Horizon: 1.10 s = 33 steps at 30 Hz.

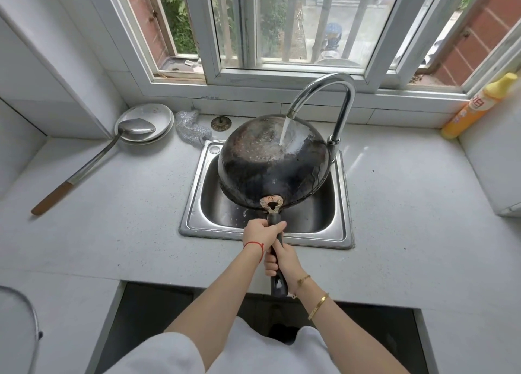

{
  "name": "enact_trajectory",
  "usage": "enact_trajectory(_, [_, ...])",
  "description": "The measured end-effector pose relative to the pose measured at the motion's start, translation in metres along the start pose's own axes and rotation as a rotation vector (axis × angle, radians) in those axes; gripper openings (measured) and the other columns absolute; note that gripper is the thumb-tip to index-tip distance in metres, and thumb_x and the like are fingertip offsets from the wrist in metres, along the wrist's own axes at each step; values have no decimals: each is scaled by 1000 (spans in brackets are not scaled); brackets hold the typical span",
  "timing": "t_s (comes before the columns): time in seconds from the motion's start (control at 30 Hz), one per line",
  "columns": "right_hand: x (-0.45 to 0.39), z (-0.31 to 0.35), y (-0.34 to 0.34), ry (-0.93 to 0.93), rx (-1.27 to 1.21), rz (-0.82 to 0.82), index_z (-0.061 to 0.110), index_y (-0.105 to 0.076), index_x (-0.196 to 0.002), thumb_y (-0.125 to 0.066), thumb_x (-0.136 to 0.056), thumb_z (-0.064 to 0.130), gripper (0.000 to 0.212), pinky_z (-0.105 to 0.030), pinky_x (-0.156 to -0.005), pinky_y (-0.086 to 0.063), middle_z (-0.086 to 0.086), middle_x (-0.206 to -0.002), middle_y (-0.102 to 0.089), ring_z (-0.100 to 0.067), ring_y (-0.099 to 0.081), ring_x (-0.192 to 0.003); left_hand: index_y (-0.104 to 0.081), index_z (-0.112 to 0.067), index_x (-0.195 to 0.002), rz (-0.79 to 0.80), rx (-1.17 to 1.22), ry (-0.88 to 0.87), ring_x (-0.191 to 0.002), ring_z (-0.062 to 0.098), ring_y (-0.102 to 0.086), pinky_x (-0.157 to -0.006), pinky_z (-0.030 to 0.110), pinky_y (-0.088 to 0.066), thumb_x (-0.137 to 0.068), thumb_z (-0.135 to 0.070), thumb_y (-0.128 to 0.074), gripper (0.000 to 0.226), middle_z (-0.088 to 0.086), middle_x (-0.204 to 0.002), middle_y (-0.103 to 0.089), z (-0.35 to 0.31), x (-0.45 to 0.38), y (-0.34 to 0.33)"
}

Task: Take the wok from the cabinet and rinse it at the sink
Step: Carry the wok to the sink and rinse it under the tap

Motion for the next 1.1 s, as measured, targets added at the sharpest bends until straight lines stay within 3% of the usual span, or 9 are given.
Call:
enact_trajectory(0.27, [-4, -5, 1, 6, 18, 2, 12, -45, -71, -44, -101, 42, 43, -22, -37, -36, 0, -48, -40, -13, -36, -39, -75, -10, -85, -8, -29, 8, -85, 23, -67, -82, 36, -53, -81, -45, -72, 36, 5, -84, -74, 2, -3, 2])
enact_trajectory(0.53, [-3, -5, 0, 13, 39, 0, 11, -46, -75, -44, -101, 43, 42, -22, -38, -38, 0, -50, -42, -13, -37, -40, -75, -5, -89, 1, 31, 12, -84, 22, -65, -85, 39, -53, -79, -42, -74, 38, 11, -92, -76, 7, -6, 2])
enact_trajectory(0.8, [-6, -8, -3, -18, 59, -36, 11, -46, -70, -41, -102, 43, 45, -20, -38, -38, -1, -48, -42, -13, -39, -38, -73, -9, -78, -5, -8, 9, -77, 20, -60, -81, 36, -53, -79, -42, -74, 33, 6, -76, -69, 9, -7, 1])
enact_trajectory(1.1, [-6, -8, -4, -10, 78, -41, 11, -48, -70, -41, -102, 44, 46, -20, -38, -38, -2, -49, -43, -13, -39, -38, -72, -6, -82, 14, 7, 7, -73, 18, -58, -75, 34, -50, -79, -41, -75, 35, 4, -73, -66, 11, -8, 3])
Point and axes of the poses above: each hand's wrist, its own x-axis away from the middle knuckle, its own y-axis out of the back of the hand, z = x × y, the point moved 2 cm from there along -x, towards the middle knuckle
